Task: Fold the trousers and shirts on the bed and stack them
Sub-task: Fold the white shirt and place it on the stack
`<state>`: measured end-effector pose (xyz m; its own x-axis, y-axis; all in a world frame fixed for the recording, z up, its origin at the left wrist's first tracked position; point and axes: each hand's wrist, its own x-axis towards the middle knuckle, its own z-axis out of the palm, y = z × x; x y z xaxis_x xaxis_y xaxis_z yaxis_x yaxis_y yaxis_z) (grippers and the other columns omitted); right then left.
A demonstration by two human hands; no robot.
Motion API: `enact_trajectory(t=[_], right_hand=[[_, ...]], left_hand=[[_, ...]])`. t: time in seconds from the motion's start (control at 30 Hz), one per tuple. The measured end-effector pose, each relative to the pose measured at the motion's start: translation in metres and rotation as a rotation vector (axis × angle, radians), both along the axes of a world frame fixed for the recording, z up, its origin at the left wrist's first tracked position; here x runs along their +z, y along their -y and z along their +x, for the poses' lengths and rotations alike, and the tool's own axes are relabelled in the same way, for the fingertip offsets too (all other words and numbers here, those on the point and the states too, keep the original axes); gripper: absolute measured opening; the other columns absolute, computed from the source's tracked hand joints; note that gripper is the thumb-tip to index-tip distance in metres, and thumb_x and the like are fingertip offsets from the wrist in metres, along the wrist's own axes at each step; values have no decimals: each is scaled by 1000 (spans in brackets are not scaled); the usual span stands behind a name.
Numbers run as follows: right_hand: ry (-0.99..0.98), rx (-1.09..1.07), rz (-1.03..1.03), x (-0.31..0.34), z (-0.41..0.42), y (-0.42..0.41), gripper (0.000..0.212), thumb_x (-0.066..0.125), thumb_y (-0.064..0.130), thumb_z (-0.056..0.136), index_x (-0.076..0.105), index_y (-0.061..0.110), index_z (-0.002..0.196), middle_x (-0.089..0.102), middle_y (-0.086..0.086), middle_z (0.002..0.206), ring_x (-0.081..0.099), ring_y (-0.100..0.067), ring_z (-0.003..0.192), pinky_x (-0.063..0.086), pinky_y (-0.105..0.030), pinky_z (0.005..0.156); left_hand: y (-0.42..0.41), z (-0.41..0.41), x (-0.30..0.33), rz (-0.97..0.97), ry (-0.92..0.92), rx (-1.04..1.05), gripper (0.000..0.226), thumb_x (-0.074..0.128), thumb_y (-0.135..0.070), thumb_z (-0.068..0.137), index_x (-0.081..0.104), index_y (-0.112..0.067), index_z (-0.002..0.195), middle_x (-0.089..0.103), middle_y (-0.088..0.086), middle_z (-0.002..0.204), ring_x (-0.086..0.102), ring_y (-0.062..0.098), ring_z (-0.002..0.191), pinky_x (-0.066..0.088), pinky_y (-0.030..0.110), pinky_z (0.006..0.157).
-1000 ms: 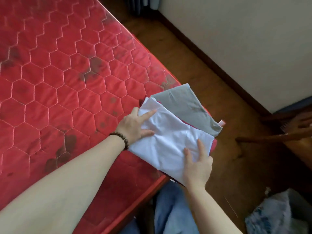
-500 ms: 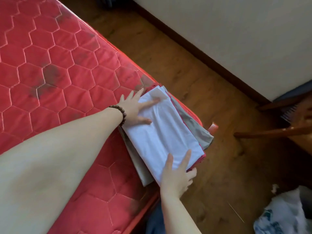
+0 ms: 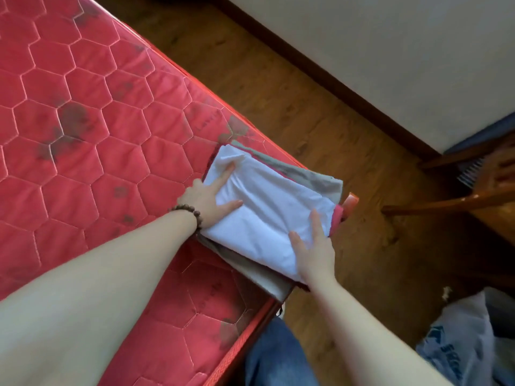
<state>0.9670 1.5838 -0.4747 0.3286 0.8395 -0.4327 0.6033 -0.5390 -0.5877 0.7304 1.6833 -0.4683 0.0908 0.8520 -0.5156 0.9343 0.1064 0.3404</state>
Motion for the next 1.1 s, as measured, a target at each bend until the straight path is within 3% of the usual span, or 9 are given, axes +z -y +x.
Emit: enact_trajectory(t=[0.13, 0.27, 0.33, 0.43, 0.53, 0.7, 0.83, 1.03, 1.1], right_hand=[[66, 342, -31, 9, 43, -63, 70, 64, 38, 89, 27, 37, 148, 51, -19, 133, 49, -35, 121, 34, -29, 94], [127, 559, -127, 8, 56, -81, 69, 52, 54, 90, 13, 48, 147, 46, -16, 138, 49, -32, 121, 36, -37, 101], [172, 466, -147, 9, 57, -76, 69, 47, 63, 88, 10, 52, 146, 30, -13, 149, 41, -33, 130, 35, -43, 104], [406, 396, 109, 23, 54, -62, 70, 45, 66, 87, 21, 43, 148, 9, -11, 160, 17, -33, 145, 21, -52, 114], [451, 748, 374, 32, 50, -41, 76, 51, 63, 84, 37, 22, 147, 21, -17, 157, 19, -33, 145, 11, -57, 116], [586, 1107, 165, 22, 45, -22, 91, 59, 48, 76, 21, 17, 152, 14, -15, 159, 7, -33, 148, -2, -50, 119], [675, 1115, 218, 21, 44, -18, 84, 75, 17, 66, 42, 4, 142, 37, -21, 148, 32, -44, 137, 25, -61, 111], [643, 971, 147, 19, 26, -9, 63, 35, 5, 99, 6, 16, 153, 2, -14, 160, 0, -37, 147, 1, -48, 120], [645, 913, 159, 21, 24, -8, 60, 38, 5, 99, 13, 13, 153, 10, -16, 160, 8, -37, 147, 6, -49, 120]], left_hand=[[57, 25, -3, 28, -25, 390, 83, 37, -82, 76, -14, -63, 139, 44, 23, 110, 54, 41, 99, 44, 47, 92], [72, 37, 11, -25, -76, 451, 91, 34, -86, 72, -14, -56, 142, 26, 27, 143, 40, 43, 124, 32, 56, 102], [74, 33, 21, 224, -190, 284, 96, 34, -85, 73, -5, -42, 150, 0, 24, 157, 13, 41, 143, 10, 63, 111], [88, 36, 25, 582, -135, -204, 95, 48, -71, 77, 27, -14, 150, 21, 24, 155, 19, 35, 145, 8, 57, 116], [97, 45, 16, 371, -211, -554, 89, 49, -59, 86, 16, -8, 152, 16, 20, 158, 10, 33, 147, 4, 50, 118], [93, 42, -1, 308, -353, -625, 96, 55, -49, 88, -3, -6, 152, -3, 22, 159, -7, 36, 146, -7, 59, 115], [97, 33, -1, 354, -366, -677, 82, 45, -21, 87, -2, -9, 153, -2, 24, 158, -6, 40, 146, -2, 62, 114], [75, 21, 21, 394, -340, -660, 79, -12, -8, 80, 7, -24, 154, 7, 26, 157, 8, 40, 146, 7, 57, 116], [64, 19, 29, 491, -389, -697, 78, -9, -9, 82, 26, -24, 151, 27, 31, 150, 28, 43, 140, 21, 59, 113]])
